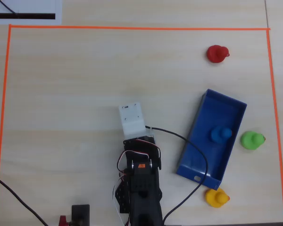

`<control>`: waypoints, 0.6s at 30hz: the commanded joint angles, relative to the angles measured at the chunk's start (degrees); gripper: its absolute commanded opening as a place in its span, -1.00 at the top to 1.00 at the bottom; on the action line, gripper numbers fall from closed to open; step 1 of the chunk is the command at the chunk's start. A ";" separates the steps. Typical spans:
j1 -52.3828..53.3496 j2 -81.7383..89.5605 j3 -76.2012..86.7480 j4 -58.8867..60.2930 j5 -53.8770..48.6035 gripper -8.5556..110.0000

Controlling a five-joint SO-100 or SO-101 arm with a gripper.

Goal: Grasp blue duck and put it into box.

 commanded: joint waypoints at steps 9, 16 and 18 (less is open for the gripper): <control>-0.70 0.62 1.49 1.76 3.34 0.85; -0.70 0.62 1.58 2.46 7.47 0.80; -0.70 0.62 1.58 2.46 7.47 0.79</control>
